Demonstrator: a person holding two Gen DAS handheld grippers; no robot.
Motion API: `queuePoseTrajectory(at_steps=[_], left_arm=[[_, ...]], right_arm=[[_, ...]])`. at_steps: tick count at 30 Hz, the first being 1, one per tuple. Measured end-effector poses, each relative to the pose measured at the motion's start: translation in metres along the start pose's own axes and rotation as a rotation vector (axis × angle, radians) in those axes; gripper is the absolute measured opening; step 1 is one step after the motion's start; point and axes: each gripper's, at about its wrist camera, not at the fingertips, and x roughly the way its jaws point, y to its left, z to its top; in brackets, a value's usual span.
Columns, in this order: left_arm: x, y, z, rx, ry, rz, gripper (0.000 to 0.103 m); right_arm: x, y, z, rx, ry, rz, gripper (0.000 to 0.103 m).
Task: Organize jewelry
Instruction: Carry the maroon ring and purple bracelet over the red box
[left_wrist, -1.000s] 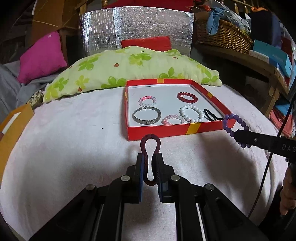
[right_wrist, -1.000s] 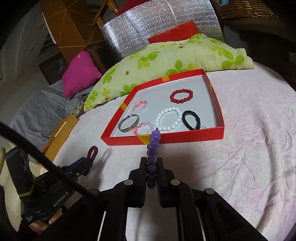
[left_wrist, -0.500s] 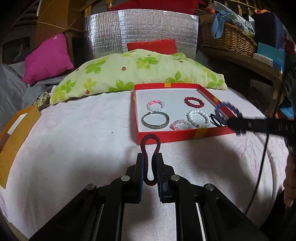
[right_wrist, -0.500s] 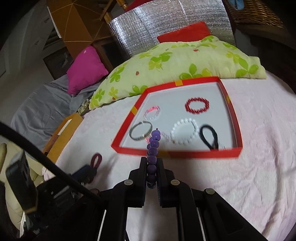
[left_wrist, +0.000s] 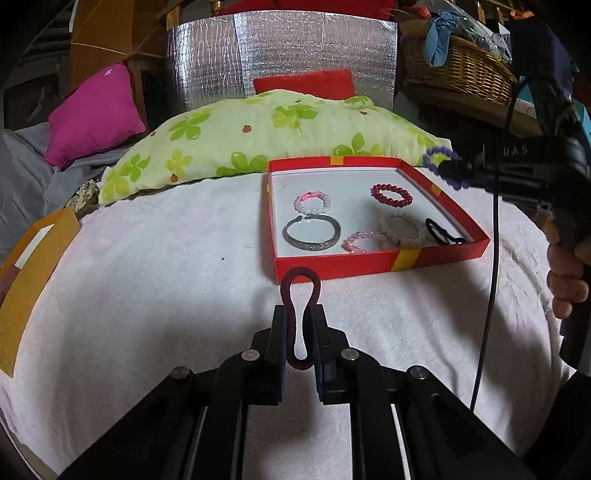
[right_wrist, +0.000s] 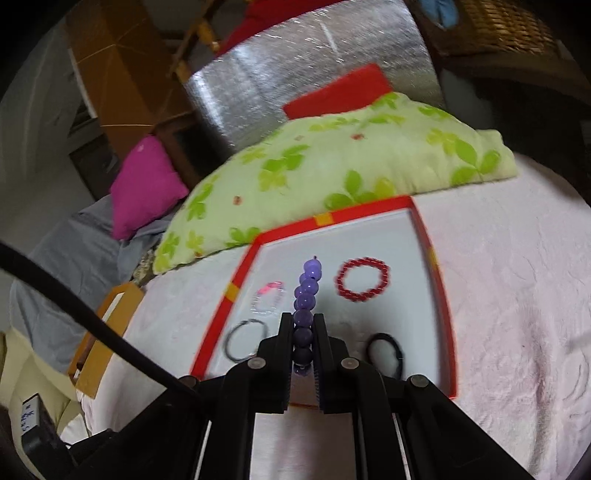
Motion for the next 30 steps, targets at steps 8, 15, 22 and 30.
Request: queuePoseTrajectory(at_steps=[8, 15, 22, 30], left_arm=[[0.005, -0.011, 0.047, 0.007, -0.043, -0.072, 0.013], [0.053, -0.017, 0.095, -0.027, -0.024, -0.137, 0.013], [0.099, -0.033, 0.113, -0.008, 0.033, -0.168, 0.013], [0.132, -0.044, 0.122, 0.049, 0.092, -0.184, 0.013]], right_arm=[[-0.003, -0.032, 0.02, 0.072, -0.022, 0.014, 0.01], [0.016, -0.039, 0.027, 0.089, 0.009, 0.015, 0.01], [0.04, -0.048, 0.038, 0.074, 0.027, -0.004, 0.01], [0.055, -0.062, 0.04, 0.111, 0.086, -0.034, 0.011]])
